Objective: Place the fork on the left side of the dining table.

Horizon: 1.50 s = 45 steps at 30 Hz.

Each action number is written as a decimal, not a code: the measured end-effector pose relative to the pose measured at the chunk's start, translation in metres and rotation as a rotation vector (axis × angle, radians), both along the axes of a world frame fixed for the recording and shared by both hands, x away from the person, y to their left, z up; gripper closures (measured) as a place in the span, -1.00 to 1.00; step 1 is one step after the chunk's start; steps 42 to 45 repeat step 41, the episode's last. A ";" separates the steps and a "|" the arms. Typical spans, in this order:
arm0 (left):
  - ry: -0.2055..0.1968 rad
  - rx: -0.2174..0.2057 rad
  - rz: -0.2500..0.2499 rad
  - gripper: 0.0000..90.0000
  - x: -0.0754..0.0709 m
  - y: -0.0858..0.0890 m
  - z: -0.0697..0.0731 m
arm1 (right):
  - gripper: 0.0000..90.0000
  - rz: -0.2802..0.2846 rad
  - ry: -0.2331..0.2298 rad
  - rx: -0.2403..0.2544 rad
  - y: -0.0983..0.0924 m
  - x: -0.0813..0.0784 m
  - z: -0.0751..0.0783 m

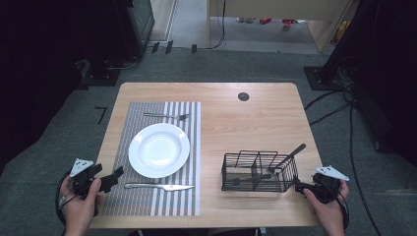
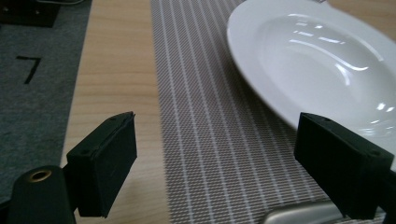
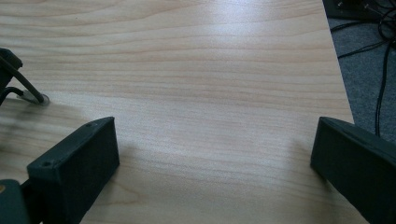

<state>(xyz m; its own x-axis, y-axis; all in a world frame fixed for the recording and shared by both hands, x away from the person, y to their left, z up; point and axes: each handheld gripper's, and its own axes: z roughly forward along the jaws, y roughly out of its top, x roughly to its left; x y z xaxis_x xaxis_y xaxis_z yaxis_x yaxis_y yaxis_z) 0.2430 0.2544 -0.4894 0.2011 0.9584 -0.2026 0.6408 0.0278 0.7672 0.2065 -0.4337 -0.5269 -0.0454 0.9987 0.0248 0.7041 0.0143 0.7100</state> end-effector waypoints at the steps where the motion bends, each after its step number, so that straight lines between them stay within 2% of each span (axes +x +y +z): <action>1: 0.000 -0.003 0.001 -0.70 0.000 0.001 -0.002 | -0.98 0.000 0.000 0.000 0.000 0.000 0.000; 7: -0.006 0.027 0.047 -0.70 0.002 0.004 -0.016 | -0.98 0.000 0.000 0.000 0.000 0.000 0.000; 12: 0.013 0.062 0.059 -0.70 0.005 0.000 -0.027 | -0.98 0.000 0.000 0.000 0.000 0.000 0.000; 16: 0.021 0.070 0.053 -0.70 0.007 -0.002 -0.028 | -0.98 0.000 0.000 0.000 0.000 0.000 0.000; 22: 0.031 0.143 0.054 -0.70 0.008 -0.010 -0.028 | -0.98 0.000 0.000 0.000 0.000 0.000 0.000; 25: 0.041 0.208 0.054 -0.70 0.009 -0.016 -0.029 | -0.98 0.000 0.000 0.000 0.000 0.000 0.000; 45: 0.041 0.205 0.055 -0.70 0.009 -0.016 -0.029 | -0.98 0.000 0.000 -0.001 0.000 0.000 0.000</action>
